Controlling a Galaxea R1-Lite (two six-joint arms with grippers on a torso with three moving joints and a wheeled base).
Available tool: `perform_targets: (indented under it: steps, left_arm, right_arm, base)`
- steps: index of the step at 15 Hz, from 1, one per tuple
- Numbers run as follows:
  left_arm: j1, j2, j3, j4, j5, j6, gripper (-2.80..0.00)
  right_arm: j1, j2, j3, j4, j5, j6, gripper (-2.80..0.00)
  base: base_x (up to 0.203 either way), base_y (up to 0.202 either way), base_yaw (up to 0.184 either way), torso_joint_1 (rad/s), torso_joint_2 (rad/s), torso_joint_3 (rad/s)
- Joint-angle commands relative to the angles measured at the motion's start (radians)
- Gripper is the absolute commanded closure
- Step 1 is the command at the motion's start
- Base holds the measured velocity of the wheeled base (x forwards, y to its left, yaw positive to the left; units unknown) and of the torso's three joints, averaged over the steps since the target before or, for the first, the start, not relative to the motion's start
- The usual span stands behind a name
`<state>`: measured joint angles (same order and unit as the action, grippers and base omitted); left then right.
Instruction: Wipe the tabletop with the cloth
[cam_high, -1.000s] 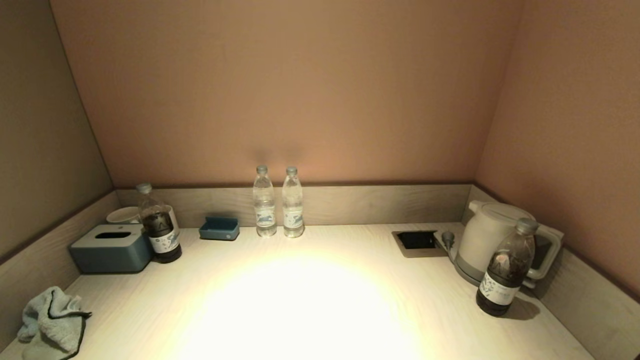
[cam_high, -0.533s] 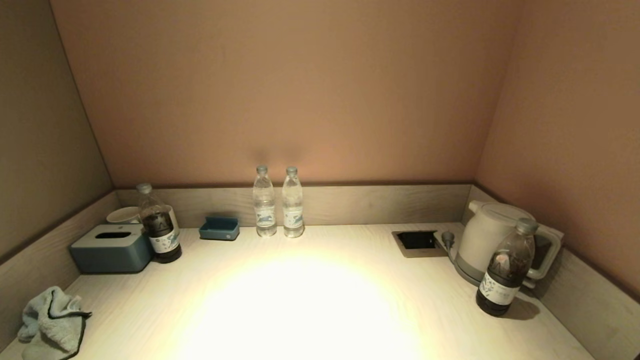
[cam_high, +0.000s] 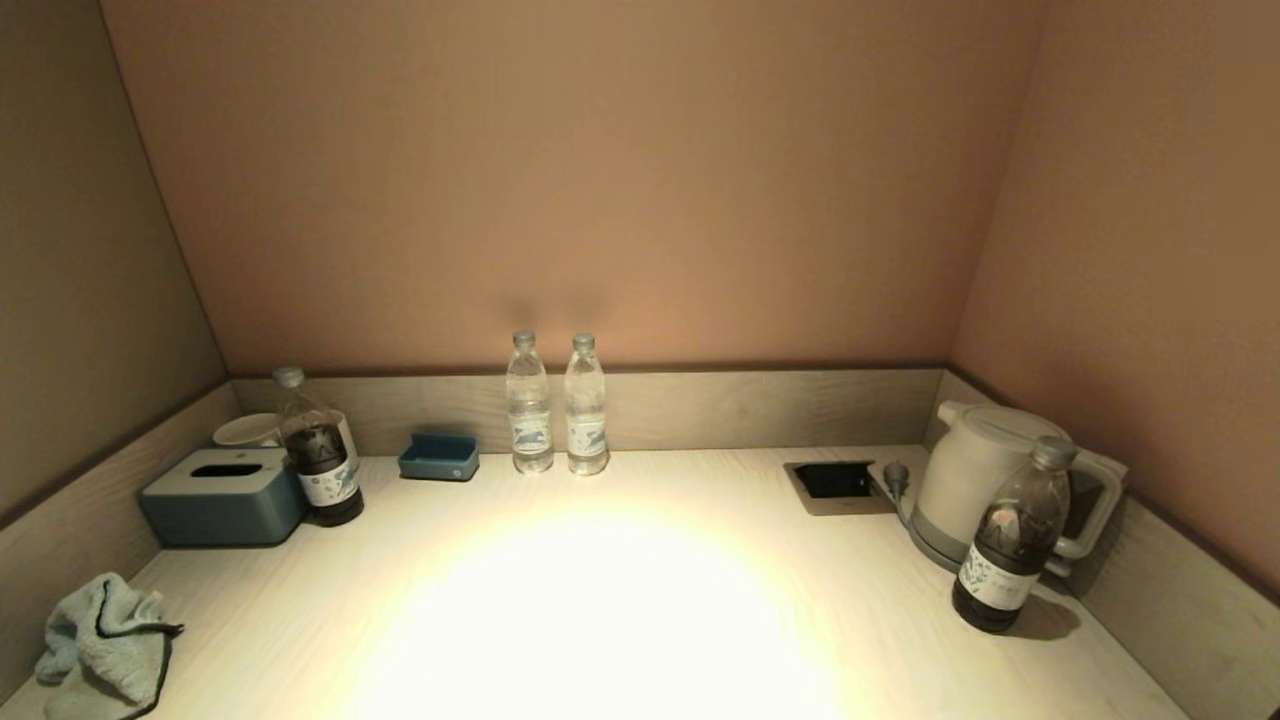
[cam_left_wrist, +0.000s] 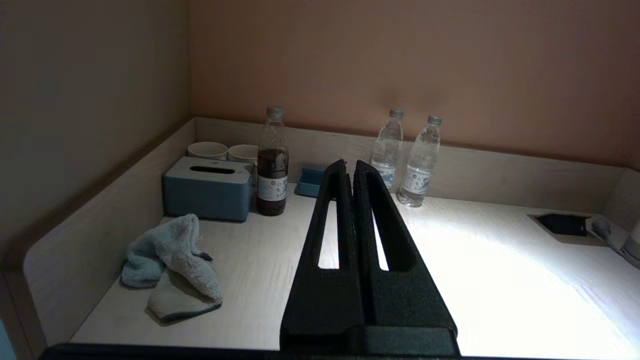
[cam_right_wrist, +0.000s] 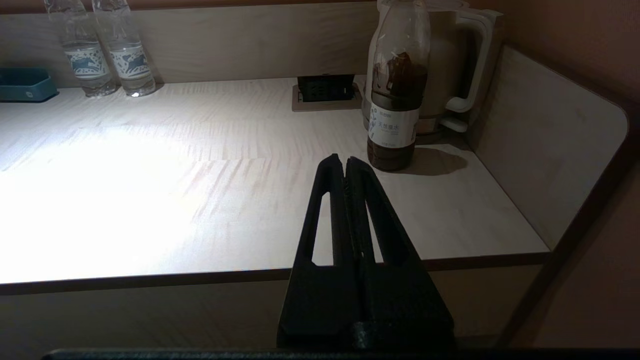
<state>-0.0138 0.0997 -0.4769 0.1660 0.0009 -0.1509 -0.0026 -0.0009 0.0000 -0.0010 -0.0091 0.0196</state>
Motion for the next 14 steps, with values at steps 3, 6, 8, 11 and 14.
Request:
perform_targets:
  steps: [3,6,8,11,14]
  left_arm:
    - [0.000,-0.035,0.018,0.001,-0.001,0.001,0.00]
    - [0.000,-0.072,0.029,0.000,-0.001,0.002,0.00]
    - [0.000,-0.097,0.032,-0.003,0.001,0.031,0.00]
    - [-0.001,-0.100,0.051,-0.057,0.016,0.077,0.00]
    - [-0.002,-0.100,0.110,-0.168,0.054,0.150,0.00]
  right_arm:
    - [0.000,0.001,0.000,-0.001,0.000,0.000,0.00]
    - [0.000,0.001,0.000,-0.001,0.000,0.000,0.00]
    - [0.001,0.001,0.000,-0.001,0.000,0.000,0.00]
    - [0.000,0.001,0.000,-0.001,0.000,0.000,0.00]
    - [0.001,0.001,0.000,-0.001,0.000,0.000,0.00]
  base:
    - [0.000,0.000,0.000,0.000,0.00,0.000]
    - [0.000,0.000,0.000,0.000,0.00,0.000]
    - [0.000,0.000,0.000,0.000,0.00,0.000]
    - [0.000,0.000,0.000,0.000,0.00,0.000]
    - [0.000,0.000,0.000,0.000,0.00,0.000]
